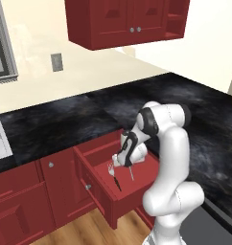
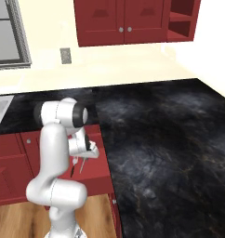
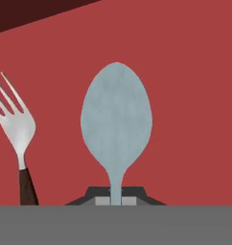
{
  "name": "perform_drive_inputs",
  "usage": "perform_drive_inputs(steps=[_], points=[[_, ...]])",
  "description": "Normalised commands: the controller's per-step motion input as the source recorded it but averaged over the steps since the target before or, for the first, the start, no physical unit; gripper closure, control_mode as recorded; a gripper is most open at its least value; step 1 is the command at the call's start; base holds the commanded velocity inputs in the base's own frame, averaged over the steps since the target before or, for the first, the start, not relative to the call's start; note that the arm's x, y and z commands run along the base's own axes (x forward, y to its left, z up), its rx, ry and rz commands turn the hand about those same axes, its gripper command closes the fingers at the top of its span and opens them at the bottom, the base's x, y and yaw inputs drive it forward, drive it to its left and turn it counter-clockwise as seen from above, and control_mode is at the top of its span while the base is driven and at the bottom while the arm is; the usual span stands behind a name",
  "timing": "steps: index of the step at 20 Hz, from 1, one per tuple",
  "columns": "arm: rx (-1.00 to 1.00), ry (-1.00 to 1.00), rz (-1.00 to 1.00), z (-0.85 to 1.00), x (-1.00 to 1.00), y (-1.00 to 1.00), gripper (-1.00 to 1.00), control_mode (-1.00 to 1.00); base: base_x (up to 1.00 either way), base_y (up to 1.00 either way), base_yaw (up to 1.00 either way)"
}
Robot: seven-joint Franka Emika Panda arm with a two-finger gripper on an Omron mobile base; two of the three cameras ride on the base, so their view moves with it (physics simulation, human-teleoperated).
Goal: Organize the utensils by type. Pick up the wooden spoons from the counter and place them in the open cabinet. Then pick up the metallic utensils from the counter and place them in the open drawer.
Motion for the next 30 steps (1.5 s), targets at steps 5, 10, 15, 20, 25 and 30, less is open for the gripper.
perform_drive_inputs(steps=[5, 10, 15, 20, 25, 30], points=[[0.00, 0.00, -0.01, -0.26, 0.06, 0.02, 1.00, -1.00, 0.00, 0.00, 0.00], [0.00, 0.00, 0.00, -0.26, 0.04, 0.00, 1.00, -1.00, 0.00, 0.00, 0.00], [0.00, 0.00, 0.00, -0.23, 0.06, 0.00, 1.00, -1.00, 0.00, 0.00, 0.00], [0.00, 0.00, 0.00, -0.15, 0.07, 0.00, 1.00, -1.00, 0.00, 0.00, 0.00], [0.00, 0.00, 0.00, -0.13, 0.03, 0.00, 1.00, -1.00, 0.00, 0.00, 0.00], [0.00, 0.00, 0.00, -0.10, 0.00, 0.00, -1.00, -1.00, 0.00, 0.00, 0.00]])
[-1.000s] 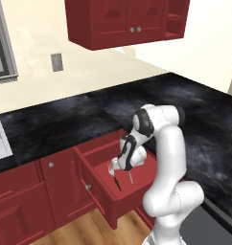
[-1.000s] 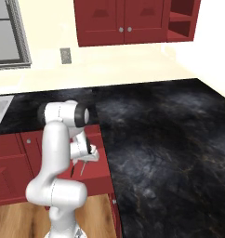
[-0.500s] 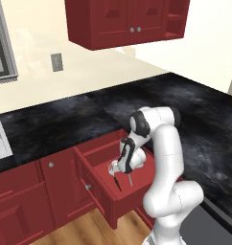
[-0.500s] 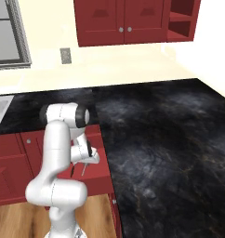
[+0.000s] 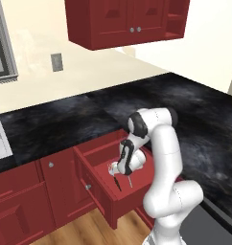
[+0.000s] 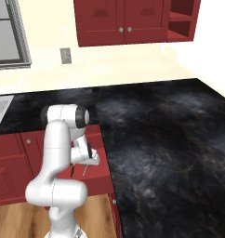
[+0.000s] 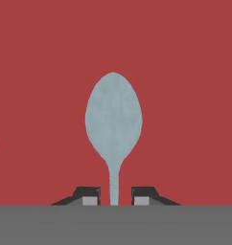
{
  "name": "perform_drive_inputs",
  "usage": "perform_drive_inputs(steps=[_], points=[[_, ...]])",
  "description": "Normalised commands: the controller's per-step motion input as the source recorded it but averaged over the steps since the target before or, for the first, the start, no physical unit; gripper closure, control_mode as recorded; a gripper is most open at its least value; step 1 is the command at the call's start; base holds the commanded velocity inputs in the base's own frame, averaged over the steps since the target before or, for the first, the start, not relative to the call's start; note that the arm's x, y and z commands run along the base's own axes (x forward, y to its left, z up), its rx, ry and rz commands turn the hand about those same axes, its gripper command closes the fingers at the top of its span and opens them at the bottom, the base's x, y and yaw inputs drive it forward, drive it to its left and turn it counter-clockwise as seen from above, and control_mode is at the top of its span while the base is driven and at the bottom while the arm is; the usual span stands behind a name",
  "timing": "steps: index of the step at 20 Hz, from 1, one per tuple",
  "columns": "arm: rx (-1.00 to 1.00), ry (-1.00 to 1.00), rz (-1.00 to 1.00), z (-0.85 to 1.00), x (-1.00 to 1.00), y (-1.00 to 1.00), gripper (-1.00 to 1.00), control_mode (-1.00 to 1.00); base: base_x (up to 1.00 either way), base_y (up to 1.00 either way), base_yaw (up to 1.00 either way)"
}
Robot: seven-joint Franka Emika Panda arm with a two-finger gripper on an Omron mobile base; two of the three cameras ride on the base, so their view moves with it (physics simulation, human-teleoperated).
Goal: Organize the utensils by type. Pick up the wooden spoons from the counter and place them in the open cabinet. Then pick up the metallic utensils from the counter and place them in the open drawer.
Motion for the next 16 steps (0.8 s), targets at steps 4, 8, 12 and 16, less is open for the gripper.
perform_drive_inputs(steps=[4, 8, 12, 16], points=[[0.00, -0.01, 0.00, -0.03, 0.01, 0.00, -1.00, -1.00, 0.00, 0.00, 0.00], [0.00, -0.02, 0.00, 0.30, 0.00, 0.01, -1.00, -1.00, 0.00, 0.00, 0.00], [0.00, -0.02, 0.00, 0.62, 0.00, 0.11, -1.00, -1.00, 0.00, 0.00, 0.00], [0.00, 0.00, 0.00, 0.80, 0.00, 0.04, -1.00, -1.00, 0.00, 0.00, 0.00]])
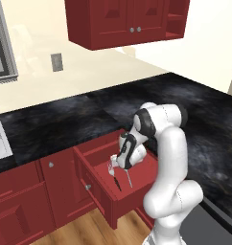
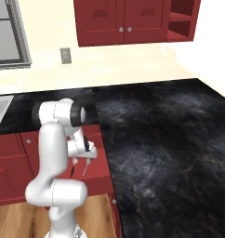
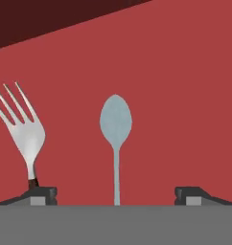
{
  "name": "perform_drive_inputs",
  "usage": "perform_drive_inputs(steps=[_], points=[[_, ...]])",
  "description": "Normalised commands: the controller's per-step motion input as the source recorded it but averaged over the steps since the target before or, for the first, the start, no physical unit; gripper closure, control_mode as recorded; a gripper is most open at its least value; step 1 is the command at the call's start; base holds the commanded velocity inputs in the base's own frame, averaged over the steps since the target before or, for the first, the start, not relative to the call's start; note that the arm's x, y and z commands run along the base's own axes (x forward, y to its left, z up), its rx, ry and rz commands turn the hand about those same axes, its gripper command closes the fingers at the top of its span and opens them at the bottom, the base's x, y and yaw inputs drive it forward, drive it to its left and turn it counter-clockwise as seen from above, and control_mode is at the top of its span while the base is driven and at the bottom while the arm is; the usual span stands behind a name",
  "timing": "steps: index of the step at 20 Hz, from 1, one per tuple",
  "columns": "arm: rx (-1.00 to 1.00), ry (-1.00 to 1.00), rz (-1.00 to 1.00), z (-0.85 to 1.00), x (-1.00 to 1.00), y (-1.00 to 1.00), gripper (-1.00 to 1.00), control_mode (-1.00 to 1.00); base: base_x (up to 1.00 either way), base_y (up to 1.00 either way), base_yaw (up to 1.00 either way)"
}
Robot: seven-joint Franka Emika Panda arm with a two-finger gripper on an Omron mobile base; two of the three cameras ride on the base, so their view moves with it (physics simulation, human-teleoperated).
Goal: Organize the utensils by type. Pick up the wooden spoons from the counter and place them in the open cabinet. Then pick up the metallic utensils from the counter and place them in the open drawer.
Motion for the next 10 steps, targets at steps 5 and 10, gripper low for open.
perform_drive_inputs(steps=[5, 10], points=[[0.02, 0.00, 0.14, 0.83, -0.22, 0.00, -1.00, -1.00, 0.00, 0.00, 0.00], [0.00, -0.05, 0.23, 0.85, -0.31, -0.01, -1.00, -1.00, 0.00, 0.00, 0.00]])
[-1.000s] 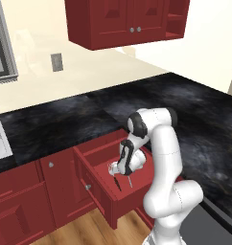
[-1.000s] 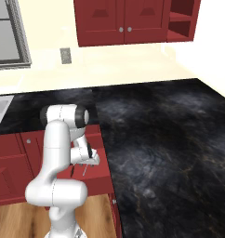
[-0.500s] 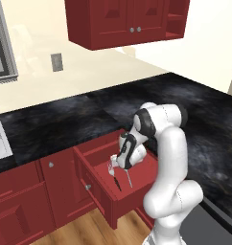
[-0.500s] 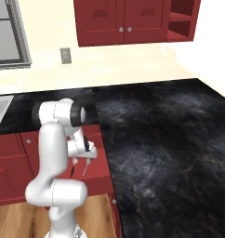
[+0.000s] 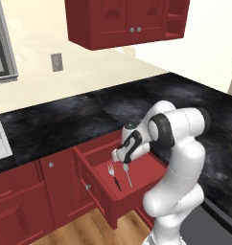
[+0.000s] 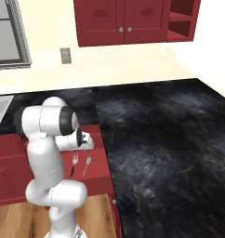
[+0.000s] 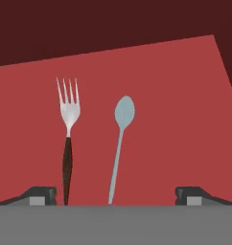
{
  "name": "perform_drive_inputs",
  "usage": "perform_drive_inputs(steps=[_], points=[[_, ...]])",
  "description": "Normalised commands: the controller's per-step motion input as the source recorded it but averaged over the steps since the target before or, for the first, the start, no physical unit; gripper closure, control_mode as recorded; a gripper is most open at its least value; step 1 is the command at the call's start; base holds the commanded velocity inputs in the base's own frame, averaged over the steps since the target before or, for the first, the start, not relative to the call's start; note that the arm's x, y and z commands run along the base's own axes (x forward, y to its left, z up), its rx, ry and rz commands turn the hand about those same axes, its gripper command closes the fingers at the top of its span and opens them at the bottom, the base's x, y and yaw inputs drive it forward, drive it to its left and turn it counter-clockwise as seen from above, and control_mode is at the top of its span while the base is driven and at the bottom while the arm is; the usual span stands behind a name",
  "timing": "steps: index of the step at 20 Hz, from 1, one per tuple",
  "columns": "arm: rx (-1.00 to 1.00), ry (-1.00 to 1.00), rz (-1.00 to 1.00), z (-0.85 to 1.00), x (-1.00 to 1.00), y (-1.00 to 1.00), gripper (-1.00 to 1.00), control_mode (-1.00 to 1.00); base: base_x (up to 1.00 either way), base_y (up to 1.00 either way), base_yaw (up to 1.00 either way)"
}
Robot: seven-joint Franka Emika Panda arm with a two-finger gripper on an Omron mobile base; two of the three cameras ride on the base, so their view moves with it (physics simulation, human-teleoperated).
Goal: Organize the utensils by type. Pick up the wooden spoons from the counter and place them in the open cabinet. Then pick up the metallic utensils from the counter and place them in the open drawer.
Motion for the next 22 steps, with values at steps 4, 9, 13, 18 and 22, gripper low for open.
perform_drive_inputs(steps=[4, 9, 13, 18, 22], points=[[0.00, -0.01, 0.12, 0.78, -0.35, -0.13, -1.00, -1.00, 0.00, 0.00, 0.00], [0.00, 0.09, 0.00, 0.64, -0.29, -0.23, -1.00, -1.00, 0.00, 0.00, 0.00], [0.00, 0.06, 0.00, 0.63, -0.36, -0.33, -1.00, -1.00, 0.00, 0.00, 0.00], [0.00, 0.01, 0.00, 0.53, -0.60, -0.23, -1.00, -1.00, 0.00, 0.00, 0.00], [0.00, -0.06, 0.00, 0.28, -0.71, -0.16, -1.00, -1.00, 0.00, 0.00, 0.00]])
